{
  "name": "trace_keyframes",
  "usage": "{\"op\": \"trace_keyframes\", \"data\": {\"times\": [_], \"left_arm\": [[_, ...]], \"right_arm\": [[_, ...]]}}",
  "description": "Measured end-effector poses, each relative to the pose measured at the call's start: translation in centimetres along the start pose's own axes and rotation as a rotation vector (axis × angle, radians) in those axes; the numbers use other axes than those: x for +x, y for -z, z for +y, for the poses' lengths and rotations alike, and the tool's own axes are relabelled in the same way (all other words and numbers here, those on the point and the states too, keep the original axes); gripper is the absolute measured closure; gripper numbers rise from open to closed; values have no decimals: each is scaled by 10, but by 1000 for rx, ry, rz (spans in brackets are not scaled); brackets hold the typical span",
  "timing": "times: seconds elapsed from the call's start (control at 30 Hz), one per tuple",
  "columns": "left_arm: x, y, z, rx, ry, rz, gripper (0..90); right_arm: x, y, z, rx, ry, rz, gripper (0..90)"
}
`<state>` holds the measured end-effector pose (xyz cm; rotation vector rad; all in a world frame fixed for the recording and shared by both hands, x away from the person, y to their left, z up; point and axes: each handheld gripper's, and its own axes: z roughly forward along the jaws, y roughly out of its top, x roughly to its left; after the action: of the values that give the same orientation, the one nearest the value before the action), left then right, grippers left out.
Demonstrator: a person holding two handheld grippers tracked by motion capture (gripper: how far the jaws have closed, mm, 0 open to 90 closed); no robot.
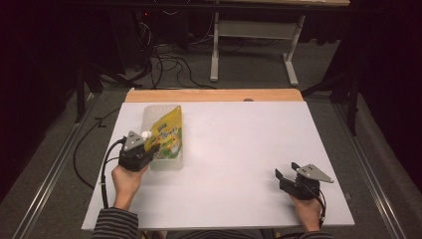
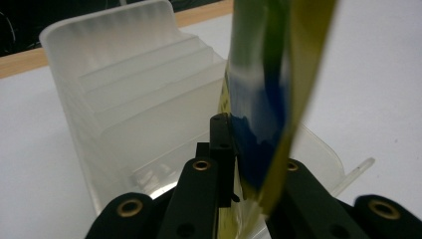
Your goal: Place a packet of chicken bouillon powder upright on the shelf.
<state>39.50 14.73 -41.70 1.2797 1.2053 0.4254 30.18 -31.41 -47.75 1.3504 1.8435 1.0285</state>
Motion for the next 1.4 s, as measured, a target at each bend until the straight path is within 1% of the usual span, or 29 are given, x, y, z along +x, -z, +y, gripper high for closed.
{"op": "trace_keyframes", "data": {"times": [0.17,0.23,0.27,0.3,0.37,0.47,0.53,0.63,0.67,0.73,0.83,0.9,0.97,1.07,1.2,1.27,1.33,1.4], "left_arm": [[2,6,4,-19,16,-4,847],[3,8,5,-21,20,-6,813],[2,9,5,-22,22,-6,813],[3,9,5,-26,21,-4,793],[3,11,7,-44,32,1,748],[5,12,8,-58,44,23,664],[6,13,8,-54,45,31,628],[7,15,9,-60,34,37,603],[7,16,10,-73,48,49,573],[8,17,11,-78,47,55,559],[8,20,11,-90,58,67,527],[9,23,11,-90,53,79,497],[10,27,11,-102,58,81,474],[11,33,9,-112,70,88,458],[11,38,9,-116,60,100,443],[11,43,10,-133,74,91,441],[11,48,11,-143,79,89,438],[10,52,10,-142,80,88,435]], "right_arm": [[0,0,0,-1,1,0,331],[0,0,0,-2,2,-1,331],[0,0,0,0,2,-2,331],[0,0,0,1,1,-2,331],[0,0,0,-1,1,-1,331],[0,0,0,-2,1,1,330],[0,0,0,-3,2,0,330],[0,0,0,-2,1,1,330],[0,0,0,-2,2,1,330],[0,0,0,-2,0,1,330],[0,0,0,-4,1,0,330],[0,0,0,-3,0,0,330],[0,0,0,-3,-1,1,330],[0,0,0,-3,2,0,330],[0,1,0,-5,-1,1,329],[0,1,0,-7,1,3,329],[0,0,0,-4,0,3,329],[0,0,0,-4,1,2,329]]}}
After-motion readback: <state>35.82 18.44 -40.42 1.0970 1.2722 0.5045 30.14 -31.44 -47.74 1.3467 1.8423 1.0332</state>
